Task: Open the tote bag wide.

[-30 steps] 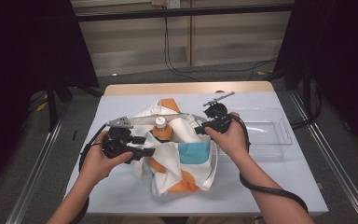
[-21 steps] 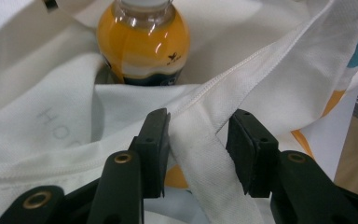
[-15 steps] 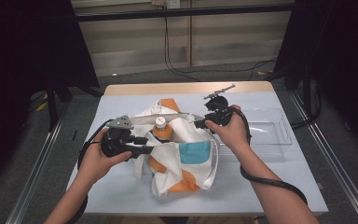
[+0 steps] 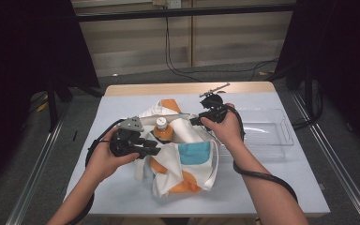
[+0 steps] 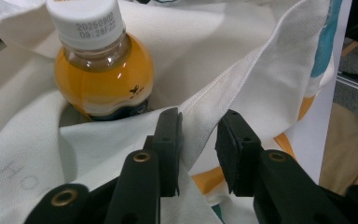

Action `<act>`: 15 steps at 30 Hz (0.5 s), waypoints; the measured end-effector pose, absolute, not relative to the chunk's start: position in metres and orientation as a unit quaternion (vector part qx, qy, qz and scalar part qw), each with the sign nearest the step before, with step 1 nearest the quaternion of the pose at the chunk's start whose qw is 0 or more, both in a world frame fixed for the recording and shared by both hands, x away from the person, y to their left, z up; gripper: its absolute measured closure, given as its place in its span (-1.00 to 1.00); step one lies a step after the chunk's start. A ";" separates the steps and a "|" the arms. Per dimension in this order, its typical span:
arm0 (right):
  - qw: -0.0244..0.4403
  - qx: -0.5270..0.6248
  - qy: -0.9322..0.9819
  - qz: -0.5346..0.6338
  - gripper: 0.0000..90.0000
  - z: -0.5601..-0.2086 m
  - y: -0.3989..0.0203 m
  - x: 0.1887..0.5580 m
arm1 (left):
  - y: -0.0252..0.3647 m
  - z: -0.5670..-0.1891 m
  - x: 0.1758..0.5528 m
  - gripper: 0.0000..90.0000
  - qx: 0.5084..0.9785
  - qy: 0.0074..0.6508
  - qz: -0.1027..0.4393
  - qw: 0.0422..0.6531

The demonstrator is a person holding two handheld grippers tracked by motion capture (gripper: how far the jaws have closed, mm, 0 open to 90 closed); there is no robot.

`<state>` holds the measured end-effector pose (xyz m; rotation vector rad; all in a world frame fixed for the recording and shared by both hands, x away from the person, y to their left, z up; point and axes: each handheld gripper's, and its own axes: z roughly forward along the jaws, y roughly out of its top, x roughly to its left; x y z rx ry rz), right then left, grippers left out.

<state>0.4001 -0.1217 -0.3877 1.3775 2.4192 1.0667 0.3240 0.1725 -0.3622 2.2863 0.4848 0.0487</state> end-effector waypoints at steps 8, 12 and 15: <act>0.053 0.476 0.807 0.345 0.88 -0.401 -0.120 0.406 | 0.176 -0.366 0.322 0.73 0.912 0.172 0.022 0.371; 0.045 0.481 0.810 0.333 0.93 -0.408 -0.120 0.405 | 0.178 -0.375 0.321 0.75 0.914 0.171 0.017 0.366; 0.045 0.480 0.814 0.324 0.99 -0.413 -0.119 0.404 | 0.178 -0.384 0.320 0.78 0.916 0.176 0.011 0.360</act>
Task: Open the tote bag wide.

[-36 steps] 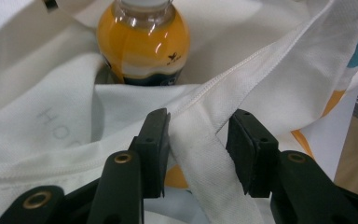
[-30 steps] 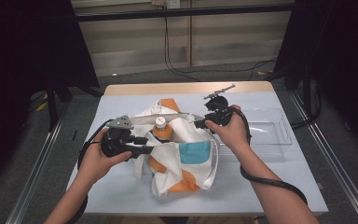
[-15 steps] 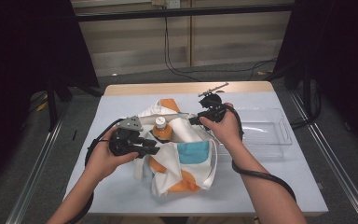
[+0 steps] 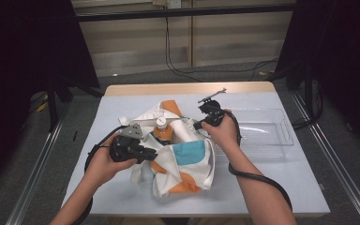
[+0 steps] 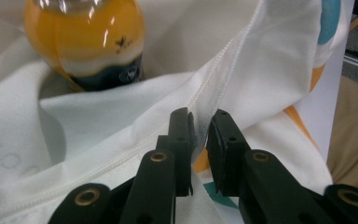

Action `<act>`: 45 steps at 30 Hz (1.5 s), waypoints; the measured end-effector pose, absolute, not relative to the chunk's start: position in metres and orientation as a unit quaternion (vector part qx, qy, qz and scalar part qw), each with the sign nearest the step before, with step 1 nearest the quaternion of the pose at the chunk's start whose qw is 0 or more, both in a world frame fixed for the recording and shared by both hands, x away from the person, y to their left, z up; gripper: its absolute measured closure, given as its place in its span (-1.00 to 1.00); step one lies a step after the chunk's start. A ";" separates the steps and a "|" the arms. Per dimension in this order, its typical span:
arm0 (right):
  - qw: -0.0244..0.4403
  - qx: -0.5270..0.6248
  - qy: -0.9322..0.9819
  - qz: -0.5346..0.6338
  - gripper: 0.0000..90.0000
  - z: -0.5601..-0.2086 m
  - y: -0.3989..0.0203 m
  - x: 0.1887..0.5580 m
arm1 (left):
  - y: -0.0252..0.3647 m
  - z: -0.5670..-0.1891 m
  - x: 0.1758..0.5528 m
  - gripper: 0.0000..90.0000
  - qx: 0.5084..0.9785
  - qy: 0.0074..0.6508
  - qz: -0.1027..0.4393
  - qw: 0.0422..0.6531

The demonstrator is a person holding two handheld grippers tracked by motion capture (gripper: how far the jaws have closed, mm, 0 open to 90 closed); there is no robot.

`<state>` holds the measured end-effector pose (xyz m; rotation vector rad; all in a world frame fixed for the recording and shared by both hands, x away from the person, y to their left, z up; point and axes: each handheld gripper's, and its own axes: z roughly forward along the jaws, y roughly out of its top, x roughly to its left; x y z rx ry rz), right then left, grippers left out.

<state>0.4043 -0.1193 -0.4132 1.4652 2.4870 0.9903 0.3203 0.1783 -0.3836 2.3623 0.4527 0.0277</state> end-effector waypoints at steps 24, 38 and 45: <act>0.067 0.475 0.813 0.330 0.82 -0.416 -0.117 0.394 | 0.180 -0.411 0.317 0.82 0.925 0.187 -0.005 0.330; 0.075 0.444 0.820 0.354 0.41 -0.381 -0.098 0.382 | 0.177 -0.407 0.318 0.83 0.926 0.184 0.000 0.330; 0.076 0.434 0.823 0.358 0.30 -0.370 -0.089 0.380 | 0.176 -0.404 0.319 0.83 0.924 0.186 0.002 0.334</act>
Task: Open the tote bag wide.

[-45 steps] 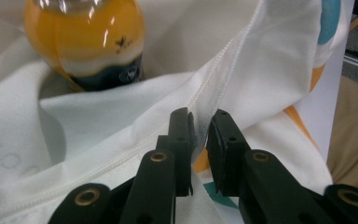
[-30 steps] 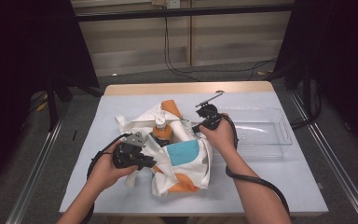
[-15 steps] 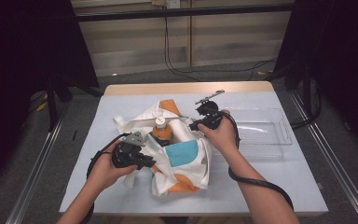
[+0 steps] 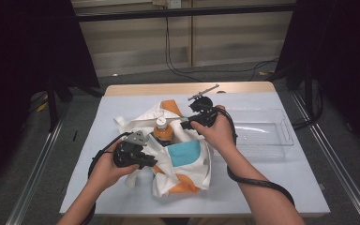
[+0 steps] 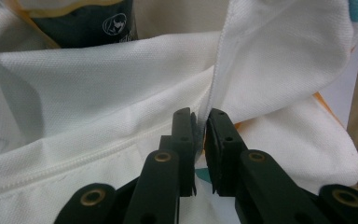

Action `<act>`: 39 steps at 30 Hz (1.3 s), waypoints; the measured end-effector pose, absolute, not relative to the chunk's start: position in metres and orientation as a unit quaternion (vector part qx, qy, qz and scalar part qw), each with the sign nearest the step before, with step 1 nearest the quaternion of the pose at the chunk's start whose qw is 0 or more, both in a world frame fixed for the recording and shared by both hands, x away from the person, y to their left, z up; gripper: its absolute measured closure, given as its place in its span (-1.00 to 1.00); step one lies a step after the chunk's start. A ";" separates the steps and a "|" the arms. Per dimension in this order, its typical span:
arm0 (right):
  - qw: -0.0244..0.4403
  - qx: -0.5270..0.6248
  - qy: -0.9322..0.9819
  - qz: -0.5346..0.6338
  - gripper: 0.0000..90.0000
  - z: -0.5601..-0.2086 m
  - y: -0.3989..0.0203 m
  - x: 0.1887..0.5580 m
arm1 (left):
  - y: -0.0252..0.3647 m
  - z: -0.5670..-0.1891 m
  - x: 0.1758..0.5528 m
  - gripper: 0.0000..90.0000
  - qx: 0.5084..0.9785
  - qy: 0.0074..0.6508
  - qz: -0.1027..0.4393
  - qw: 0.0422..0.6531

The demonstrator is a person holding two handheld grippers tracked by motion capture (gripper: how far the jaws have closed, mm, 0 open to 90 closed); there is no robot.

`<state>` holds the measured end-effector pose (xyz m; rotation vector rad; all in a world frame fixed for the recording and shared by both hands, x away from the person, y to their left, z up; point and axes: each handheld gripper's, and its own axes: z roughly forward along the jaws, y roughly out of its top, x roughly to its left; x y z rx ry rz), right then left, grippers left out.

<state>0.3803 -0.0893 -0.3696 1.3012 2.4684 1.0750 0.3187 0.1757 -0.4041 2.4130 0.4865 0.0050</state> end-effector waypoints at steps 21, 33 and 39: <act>0.031 0.421 0.846 0.326 0.95 -0.384 -0.075 0.384 | 0.175 -0.405 0.319 0.83 0.924 0.186 0.002 0.335; 0.033 0.464 0.826 0.319 0.99 -0.406 -0.091 0.394 | 0.181 -0.416 0.316 0.88 0.929 0.185 -0.010 0.319; 0.041 0.471 0.821 0.320 0.99 -0.414 -0.094 0.395 | 0.184 -0.420 0.316 0.90 0.928 0.192 -0.020 0.319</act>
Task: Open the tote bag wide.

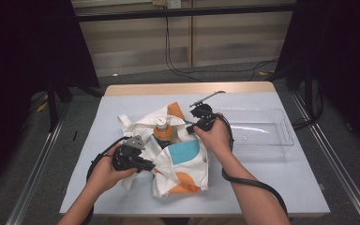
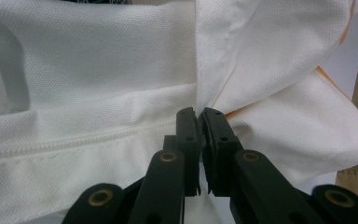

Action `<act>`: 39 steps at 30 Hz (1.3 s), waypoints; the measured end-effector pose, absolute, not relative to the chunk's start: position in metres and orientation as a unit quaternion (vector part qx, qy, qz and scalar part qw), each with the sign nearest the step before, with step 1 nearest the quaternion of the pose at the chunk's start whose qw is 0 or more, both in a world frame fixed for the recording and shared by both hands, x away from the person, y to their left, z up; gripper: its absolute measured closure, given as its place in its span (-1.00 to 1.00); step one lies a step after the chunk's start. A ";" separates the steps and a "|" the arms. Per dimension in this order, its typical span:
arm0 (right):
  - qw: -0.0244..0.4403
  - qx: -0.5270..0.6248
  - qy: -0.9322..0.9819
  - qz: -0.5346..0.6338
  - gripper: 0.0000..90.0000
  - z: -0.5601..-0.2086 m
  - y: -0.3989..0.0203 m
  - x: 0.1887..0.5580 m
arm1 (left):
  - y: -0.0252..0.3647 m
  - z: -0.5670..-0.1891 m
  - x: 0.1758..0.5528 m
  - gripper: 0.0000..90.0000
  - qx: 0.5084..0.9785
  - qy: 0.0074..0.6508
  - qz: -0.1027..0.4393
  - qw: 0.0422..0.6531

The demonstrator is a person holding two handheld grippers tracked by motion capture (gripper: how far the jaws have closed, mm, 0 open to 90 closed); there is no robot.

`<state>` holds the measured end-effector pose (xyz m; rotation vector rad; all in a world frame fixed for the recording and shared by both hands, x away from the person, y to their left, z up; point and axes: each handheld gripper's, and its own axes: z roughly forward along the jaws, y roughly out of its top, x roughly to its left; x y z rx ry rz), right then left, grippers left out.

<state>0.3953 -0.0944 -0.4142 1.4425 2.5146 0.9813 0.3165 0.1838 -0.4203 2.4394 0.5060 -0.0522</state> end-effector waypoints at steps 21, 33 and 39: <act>0.070 0.490 0.815 0.302 0.98 -0.435 -0.098 0.395 | 0.192 -0.427 0.315 0.92 0.928 0.200 -0.035 0.313; 0.073 0.480 0.816 0.314 0.98 -0.434 -0.100 0.393 | 0.196 -0.426 0.312 0.92 0.930 0.202 -0.033 0.307; 0.077 0.475 0.815 0.321 0.97 -0.430 -0.099 0.391 | 0.199 -0.422 0.312 0.91 0.925 0.209 -0.035 0.316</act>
